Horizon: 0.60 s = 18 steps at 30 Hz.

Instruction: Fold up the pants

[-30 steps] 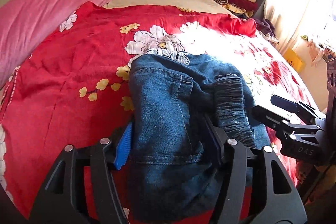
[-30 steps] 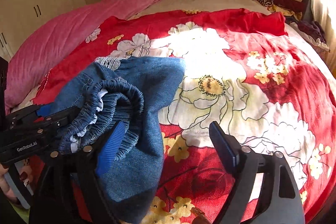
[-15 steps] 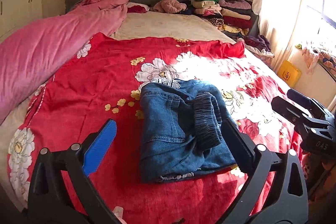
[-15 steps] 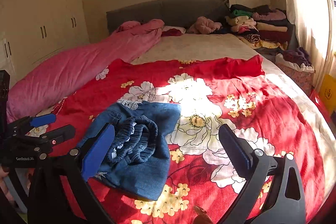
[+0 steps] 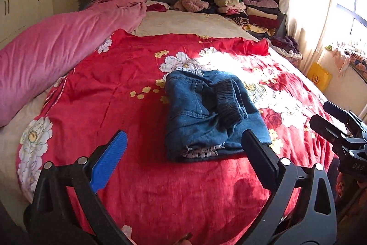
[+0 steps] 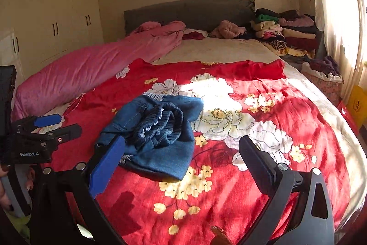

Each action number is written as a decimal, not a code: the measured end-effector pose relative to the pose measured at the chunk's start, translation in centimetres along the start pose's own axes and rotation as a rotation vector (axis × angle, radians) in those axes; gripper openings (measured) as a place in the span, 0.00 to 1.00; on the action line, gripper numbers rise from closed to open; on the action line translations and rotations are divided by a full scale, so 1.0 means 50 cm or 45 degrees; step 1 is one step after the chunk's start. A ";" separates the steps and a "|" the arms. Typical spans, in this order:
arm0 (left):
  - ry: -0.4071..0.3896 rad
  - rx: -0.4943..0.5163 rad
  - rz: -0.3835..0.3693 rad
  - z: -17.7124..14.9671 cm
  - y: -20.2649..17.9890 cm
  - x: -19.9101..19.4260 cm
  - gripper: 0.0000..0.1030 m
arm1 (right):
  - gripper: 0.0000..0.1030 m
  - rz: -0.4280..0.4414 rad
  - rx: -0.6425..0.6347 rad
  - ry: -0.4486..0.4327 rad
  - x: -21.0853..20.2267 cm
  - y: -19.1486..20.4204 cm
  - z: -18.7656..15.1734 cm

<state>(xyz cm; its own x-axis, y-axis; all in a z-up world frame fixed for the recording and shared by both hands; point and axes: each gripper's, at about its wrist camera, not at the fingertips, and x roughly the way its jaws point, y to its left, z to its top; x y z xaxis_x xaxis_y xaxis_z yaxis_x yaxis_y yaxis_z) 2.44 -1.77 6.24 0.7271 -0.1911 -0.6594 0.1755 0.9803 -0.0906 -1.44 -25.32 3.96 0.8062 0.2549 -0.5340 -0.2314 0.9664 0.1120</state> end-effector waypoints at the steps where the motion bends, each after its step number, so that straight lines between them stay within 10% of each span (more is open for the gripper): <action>1: 0.007 -0.002 0.005 -0.010 0.002 0.000 0.91 | 0.96 -0.001 0.006 0.017 0.002 -0.003 -0.011; 18: 0.093 -0.052 0.006 -0.082 0.017 0.030 0.91 | 0.96 -0.038 -0.022 0.098 0.036 -0.007 -0.074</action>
<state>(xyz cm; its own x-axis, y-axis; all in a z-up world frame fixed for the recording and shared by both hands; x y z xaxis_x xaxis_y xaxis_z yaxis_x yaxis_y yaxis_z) 0.98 -1.02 2.12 0.6775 -0.1835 -0.7122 0.1435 0.9827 -0.1167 -1.89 -25.33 -0.14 0.7688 0.2223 -0.5997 -0.2177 0.9726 0.0813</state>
